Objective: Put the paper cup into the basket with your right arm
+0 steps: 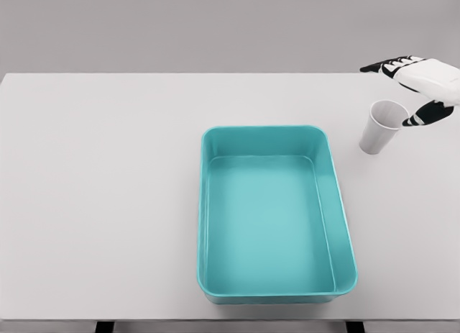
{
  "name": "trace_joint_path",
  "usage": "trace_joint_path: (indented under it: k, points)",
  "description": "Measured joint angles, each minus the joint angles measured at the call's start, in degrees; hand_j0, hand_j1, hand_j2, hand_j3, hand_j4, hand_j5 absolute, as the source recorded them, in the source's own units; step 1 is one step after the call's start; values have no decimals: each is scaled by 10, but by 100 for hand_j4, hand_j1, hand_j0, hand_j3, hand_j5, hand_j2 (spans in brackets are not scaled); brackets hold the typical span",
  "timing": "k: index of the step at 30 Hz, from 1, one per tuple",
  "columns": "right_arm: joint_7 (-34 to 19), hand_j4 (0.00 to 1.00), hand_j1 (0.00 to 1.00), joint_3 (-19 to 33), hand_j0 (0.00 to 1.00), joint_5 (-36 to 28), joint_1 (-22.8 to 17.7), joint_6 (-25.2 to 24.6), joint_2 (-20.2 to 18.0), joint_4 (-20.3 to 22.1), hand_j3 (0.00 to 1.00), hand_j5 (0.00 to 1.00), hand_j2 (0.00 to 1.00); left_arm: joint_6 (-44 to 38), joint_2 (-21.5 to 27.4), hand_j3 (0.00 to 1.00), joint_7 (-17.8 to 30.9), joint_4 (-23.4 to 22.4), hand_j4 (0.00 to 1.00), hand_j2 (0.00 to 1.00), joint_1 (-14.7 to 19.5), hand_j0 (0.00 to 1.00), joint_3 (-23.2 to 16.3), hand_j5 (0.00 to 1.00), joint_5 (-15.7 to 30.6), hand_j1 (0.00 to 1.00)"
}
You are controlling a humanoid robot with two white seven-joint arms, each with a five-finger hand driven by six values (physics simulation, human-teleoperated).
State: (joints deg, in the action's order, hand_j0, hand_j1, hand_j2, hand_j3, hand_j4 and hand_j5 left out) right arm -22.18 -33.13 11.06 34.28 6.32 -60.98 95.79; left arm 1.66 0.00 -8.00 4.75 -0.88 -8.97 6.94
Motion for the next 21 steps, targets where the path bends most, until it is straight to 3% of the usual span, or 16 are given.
trace_joint_path:
  k: [5, 8, 13, 16, 19, 21]
  points:
    - [-6, 100, 100, 8, 100, -1, -2, 11, -7, 1, 100, 100, 100, 0, 0, 100, 0, 0, 100, 100, 0, 100, 0, 100, 0, 100]
    - [-7, 100, 100, 19, 100, -33, -3, 37, -24, -13, 100, 100, 100, 0, 0, 100, 0, 0, 100, 100, 0, 100, 0, 100, 0, 100]
    - [-7, 100, 100, 22, 100, -116, -18, 56, -44, -121, 100, 100, 100, 0, 0, 100, 0, 0, 100, 100, 0, 100, 0, 100, 0, 100]
    - [-11, 100, 100, 5, 100, -183, -21, 47, -43, -143, 100, 100, 100, 0, 0, 100, 0, 0, 100, 100, 0, 100, 0, 100, 0, 100]
    - [-78, 100, 100, 2, 100, -253, -21, 45, -24, -173, 100, 100, 100, 0, 0, 100, 0, 0, 100, 100, 0, 100, 0, 100, 0, 100]
    - [-103, 100, 100, 5, 100, -316, -21, 101, -3, -229, 100, 100, 100, 0, 0, 100, 0, 0, 100, 100, 0, 100, 0, 100, 0, 100]
